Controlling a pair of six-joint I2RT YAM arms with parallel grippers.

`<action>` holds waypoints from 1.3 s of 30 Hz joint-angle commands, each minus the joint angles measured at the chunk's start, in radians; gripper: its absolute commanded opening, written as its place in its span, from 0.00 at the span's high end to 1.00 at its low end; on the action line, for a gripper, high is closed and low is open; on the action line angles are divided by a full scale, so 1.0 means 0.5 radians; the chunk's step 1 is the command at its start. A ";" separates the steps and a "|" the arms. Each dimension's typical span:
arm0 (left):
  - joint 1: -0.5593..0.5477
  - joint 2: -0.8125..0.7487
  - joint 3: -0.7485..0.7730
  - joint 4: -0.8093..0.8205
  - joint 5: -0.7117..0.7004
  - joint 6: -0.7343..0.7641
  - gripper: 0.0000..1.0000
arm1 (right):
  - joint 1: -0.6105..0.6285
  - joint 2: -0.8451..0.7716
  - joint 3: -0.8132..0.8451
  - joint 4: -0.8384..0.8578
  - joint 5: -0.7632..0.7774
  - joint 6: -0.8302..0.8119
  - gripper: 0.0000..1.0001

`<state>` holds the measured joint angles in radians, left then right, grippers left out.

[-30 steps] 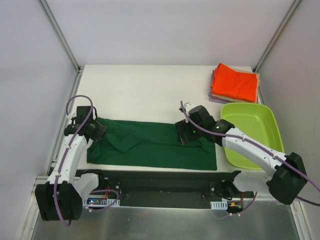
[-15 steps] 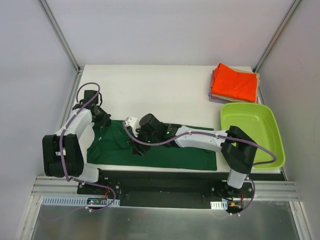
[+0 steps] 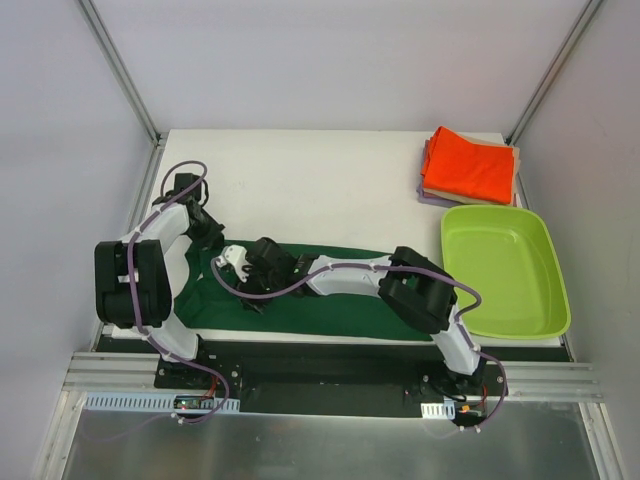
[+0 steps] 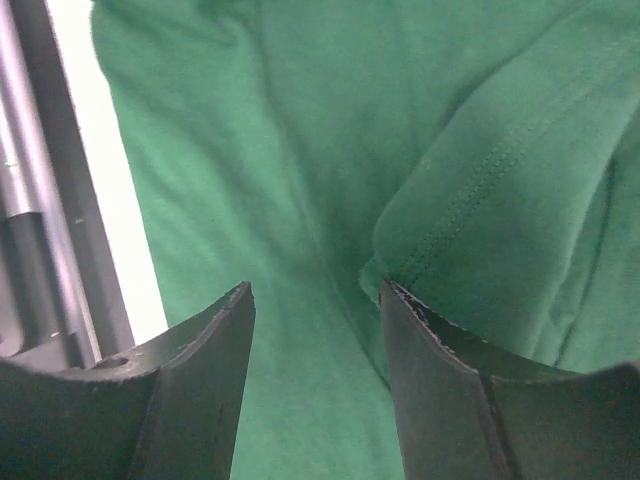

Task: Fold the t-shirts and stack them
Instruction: Fold the other side of the tshirt into a rectangle

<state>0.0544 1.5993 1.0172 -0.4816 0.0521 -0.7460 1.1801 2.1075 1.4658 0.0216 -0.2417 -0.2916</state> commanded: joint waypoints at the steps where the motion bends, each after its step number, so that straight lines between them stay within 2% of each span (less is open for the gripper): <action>1: 0.020 0.078 0.085 -0.012 0.037 0.062 1.00 | -0.007 0.049 0.158 0.018 0.326 -0.036 0.45; 4: 0.023 0.093 0.079 -0.012 0.034 0.062 1.00 | -0.013 0.108 0.198 0.015 0.468 -0.021 0.45; 6: 0.026 0.093 0.076 -0.012 0.028 0.065 1.00 | -0.016 0.135 0.234 -0.012 0.471 -0.015 0.49; 10: 0.023 0.078 0.076 -0.015 0.022 0.071 1.00 | -0.016 0.129 0.247 -0.022 0.545 0.000 0.65; 14: 0.032 0.057 0.086 -0.015 0.015 0.075 1.00 | -0.019 0.089 0.228 -0.034 0.584 -0.024 0.88; 17: 0.035 0.029 0.083 -0.012 0.006 0.081 1.00 | -0.019 0.053 0.213 -0.034 0.603 -0.030 0.99; 22: 0.039 -0.008 0.073 -0.015 0.016 0.093 1.00 | -0.016 -0.021 0.192 -0.034 0.438 -0.046 1.00; 27: 0.039 0.041 0.110 -0.019 0.025 0.124 1.00 | -0.050 0.043 0.274 -0.129 0.416 -0.043 1.00; 35: 0.039 0.207 0.273 -0.019 0.065 0.130 1.00 | -0.062 0.243 0.486 -0.279 0.419 0.000 0.73; 39: 0.039 0.277 0.316 -0.018 0.101 0.130 1.00 | -0.062 0.276 0.520 -0.298 0.434 0.007 0.70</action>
<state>0.0673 1.7084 1.1358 -0.4793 0.0742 -0.6983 1.1496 2.2189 1.6794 -0.0910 -0.0231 -0.2962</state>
